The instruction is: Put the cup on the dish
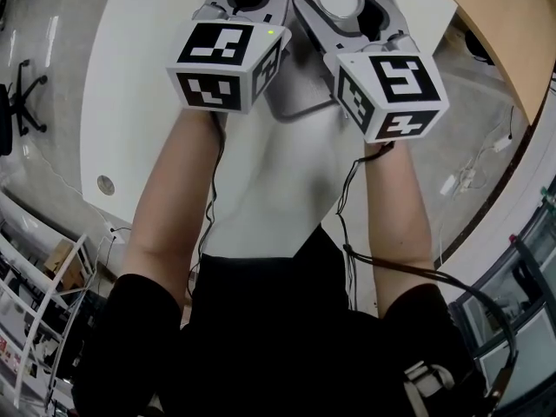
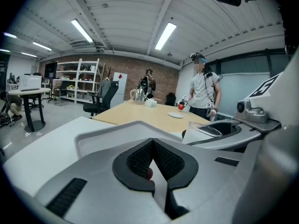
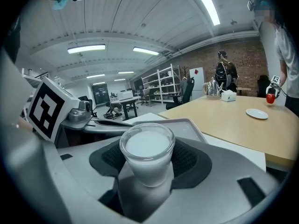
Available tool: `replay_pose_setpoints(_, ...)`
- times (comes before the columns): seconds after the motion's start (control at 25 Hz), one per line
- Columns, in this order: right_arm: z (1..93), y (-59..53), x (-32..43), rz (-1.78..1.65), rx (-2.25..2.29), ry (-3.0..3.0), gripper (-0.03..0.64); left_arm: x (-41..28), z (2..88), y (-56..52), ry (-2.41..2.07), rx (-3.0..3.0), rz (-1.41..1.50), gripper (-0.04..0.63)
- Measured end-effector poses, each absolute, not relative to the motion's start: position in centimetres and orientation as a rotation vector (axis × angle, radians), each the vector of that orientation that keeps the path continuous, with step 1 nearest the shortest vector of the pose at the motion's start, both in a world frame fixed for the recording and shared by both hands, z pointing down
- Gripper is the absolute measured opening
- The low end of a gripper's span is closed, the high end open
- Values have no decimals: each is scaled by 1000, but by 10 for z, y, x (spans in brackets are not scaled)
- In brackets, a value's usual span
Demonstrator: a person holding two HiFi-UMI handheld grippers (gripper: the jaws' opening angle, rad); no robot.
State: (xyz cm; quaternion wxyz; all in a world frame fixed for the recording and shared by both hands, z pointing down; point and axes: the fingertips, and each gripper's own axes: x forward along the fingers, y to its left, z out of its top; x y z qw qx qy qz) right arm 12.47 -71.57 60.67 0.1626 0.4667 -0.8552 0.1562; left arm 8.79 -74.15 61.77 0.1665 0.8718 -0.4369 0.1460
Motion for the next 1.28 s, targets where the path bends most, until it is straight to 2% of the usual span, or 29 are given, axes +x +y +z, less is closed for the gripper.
replay_pose_setpoints(1.28, 637, -706, 127, 401, 1394, -2424, 267, 88, 623, -736, -1240, 2457, 393, -1)
